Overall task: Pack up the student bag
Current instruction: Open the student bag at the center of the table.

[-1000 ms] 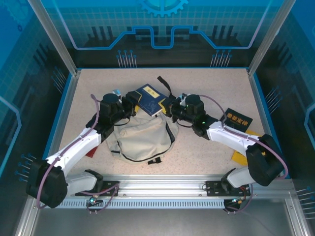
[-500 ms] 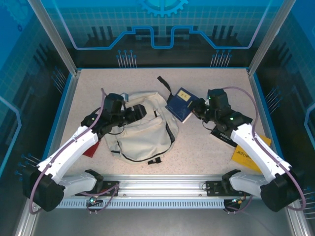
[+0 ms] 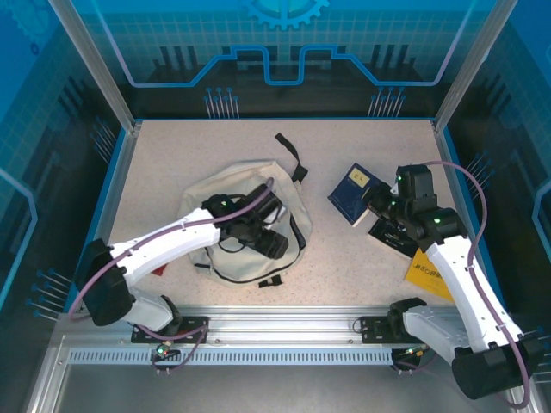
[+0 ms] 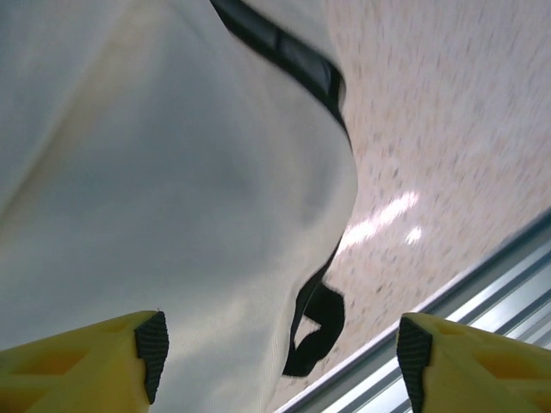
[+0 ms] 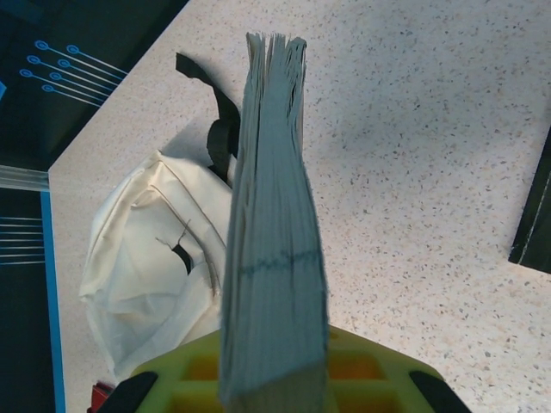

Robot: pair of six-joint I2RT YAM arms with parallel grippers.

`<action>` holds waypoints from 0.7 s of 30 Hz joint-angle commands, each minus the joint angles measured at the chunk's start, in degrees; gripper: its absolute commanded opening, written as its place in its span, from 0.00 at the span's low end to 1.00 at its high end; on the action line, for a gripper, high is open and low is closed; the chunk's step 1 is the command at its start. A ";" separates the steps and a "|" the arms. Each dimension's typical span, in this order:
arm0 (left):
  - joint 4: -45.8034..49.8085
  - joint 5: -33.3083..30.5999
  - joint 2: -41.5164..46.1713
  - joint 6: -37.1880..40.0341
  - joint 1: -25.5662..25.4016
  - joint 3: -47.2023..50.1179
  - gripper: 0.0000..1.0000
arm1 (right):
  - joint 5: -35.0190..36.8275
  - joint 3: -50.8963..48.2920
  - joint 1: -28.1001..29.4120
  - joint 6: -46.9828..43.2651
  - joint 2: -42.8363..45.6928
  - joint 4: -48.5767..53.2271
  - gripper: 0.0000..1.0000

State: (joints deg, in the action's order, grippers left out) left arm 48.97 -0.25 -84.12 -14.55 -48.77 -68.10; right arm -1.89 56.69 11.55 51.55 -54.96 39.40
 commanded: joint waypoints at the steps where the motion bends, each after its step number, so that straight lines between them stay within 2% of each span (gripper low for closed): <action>1: 6.47 -2.94 -3.31 4.85 -2.76 -1.10 0.70 | -1.77 -0.18 -0.86 -0.63 0.82 -0.17 0.00; 3: 6.95 -3.57 -5.38 4.55 -3.38 -1.07 0.63 | -2.39 -0.77 -0.93 -0.13 0.60 -0.63 0.00; 11: 6.14 -5.71 -10.41 4.26 -4.16 -0.72 0.49 | -3.21 -1.22 -1.18 -0.14 0.60 -0.22 0.00; 16: 6.80 -8.32 -12.52 3.91 -4.14 -1.86 0.31 | -3.29 -1.65 -1.41 0.05 1.17 -0.20 0.00; 19: 6.45 -9.53 -11.69 4.22 -4.14 -3.11 0.19 | -3.35 -1.77 -1.48 0.21 1.17 -0.15 0.00; 21: 5.94 -10.55 -10.61 4.52 -4.05 -3.74 0.14 | -3.47 -1.86 -1.59 0.30 1.26 -0.11 0.00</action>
State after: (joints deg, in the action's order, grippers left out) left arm 54.26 -8.03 -96.27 -10.44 -52.58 -69.28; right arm -4.23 55.20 10.85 51.57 -54.94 39.66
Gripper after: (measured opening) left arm 0.151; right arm 0.116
